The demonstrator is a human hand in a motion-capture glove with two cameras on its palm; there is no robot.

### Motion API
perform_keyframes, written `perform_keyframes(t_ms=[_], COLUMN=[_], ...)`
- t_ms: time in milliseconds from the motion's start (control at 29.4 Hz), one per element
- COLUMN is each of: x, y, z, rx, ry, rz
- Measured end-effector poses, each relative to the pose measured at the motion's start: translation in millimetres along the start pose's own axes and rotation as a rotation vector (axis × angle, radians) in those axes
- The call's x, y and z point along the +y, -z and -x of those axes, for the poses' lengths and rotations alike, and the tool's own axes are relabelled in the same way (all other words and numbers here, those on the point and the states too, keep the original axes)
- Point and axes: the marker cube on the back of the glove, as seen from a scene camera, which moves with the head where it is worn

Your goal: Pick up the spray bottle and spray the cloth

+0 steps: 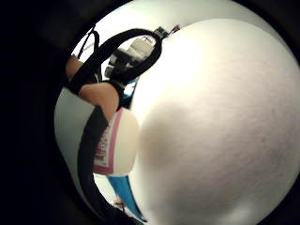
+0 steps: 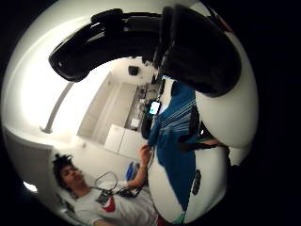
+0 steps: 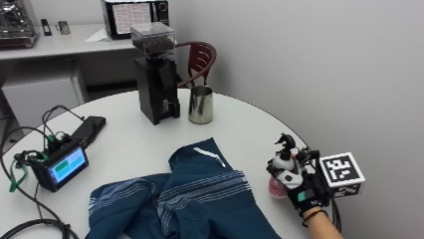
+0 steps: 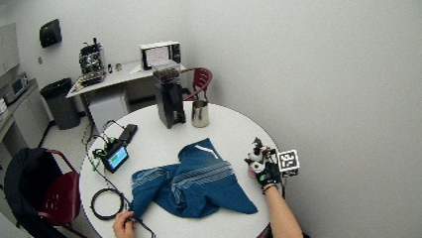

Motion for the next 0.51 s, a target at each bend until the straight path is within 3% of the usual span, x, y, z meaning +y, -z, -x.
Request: perform_keyframes(t_ms=[375, 511], x=[-19.1, -28.4], y=[35.4, 31.1], z=[128.0, 163.7], rx=[0.168, 0.256], ry=[0.24, 0.24], rz=[0.314, 0.366])
